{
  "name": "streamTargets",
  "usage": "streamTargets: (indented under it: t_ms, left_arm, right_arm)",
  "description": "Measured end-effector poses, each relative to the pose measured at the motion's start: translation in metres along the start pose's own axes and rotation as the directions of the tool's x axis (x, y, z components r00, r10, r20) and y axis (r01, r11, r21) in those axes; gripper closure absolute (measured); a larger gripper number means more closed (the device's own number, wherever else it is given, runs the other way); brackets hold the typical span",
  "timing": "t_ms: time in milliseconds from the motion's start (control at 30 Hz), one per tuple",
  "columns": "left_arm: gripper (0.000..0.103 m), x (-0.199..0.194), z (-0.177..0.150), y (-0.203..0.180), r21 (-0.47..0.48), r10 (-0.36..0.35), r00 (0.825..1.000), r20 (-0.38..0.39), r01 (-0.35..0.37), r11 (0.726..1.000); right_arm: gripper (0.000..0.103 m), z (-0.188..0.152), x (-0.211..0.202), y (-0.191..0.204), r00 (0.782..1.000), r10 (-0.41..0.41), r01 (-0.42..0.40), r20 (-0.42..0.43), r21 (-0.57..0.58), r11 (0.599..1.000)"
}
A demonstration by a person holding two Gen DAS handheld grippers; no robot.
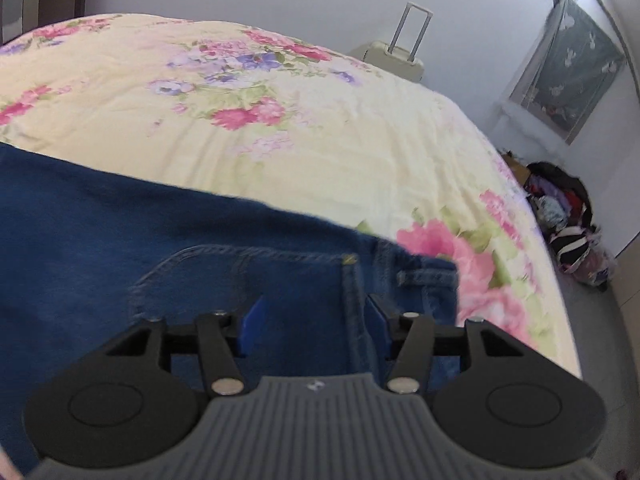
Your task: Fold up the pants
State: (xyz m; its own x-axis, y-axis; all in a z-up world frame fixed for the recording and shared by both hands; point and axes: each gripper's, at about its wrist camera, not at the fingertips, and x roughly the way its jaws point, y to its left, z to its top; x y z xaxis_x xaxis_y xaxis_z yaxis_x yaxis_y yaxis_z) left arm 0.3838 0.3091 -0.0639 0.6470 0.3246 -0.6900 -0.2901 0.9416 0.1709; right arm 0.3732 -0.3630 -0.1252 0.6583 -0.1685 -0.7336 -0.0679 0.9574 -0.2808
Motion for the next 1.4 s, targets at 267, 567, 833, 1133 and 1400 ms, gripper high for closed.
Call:
streamTargets:
  t_ms: [267, 567, 833, 1133, 1400]
  left_arm:
    - [0.031, 0.023, -0.078, 0.064, -0.284, -0.097, 0.995, -0.035, 0.083, 0.955]
    - [0.033, 0.104, -0.076, 0.094, -0.496, -0.138, 0.99, -0.015, 0.112, 0.861]
    - [0.094, 0.087, -0.041, 0.102, -0.45, -0.103, 0.993, 0.052, 0.115, 0.886]
    - [0.092, 0.083, -0.027, 0.102, -0.324, -0.031, 0.986, -0.164, -0.025, 0.946]
    - [0.048, 0.07, -0.066, 0.134, -0.515, -0.154, 0.984, -0.087, 0.088, 0.853]
  right_arm:
    - [0.04, -0.072, -0.05, 0.076, 0.987, 0.148, -0.128, -0.06, 0.26, 0.957]
    - [0.037, -0.097, -0.077, 0.098, 0.991, 0.074, -0.028, -0.107, 0.38, 0.925]
    - [0.029, -0.116, -0.089, 0.135, 0.987, 0.081, -0.023, -0.139, 0.378, 0.925]
    - [0.029, -0.117, -0.085, 0.159, 0.989, 0.034, 0.007, -0.144, 0.272, 0.962]
    - [0.029, -0.118, -0.096, 0.152, 0.991, -0.034, 0.073, -0.13, 0.306, 0.949]
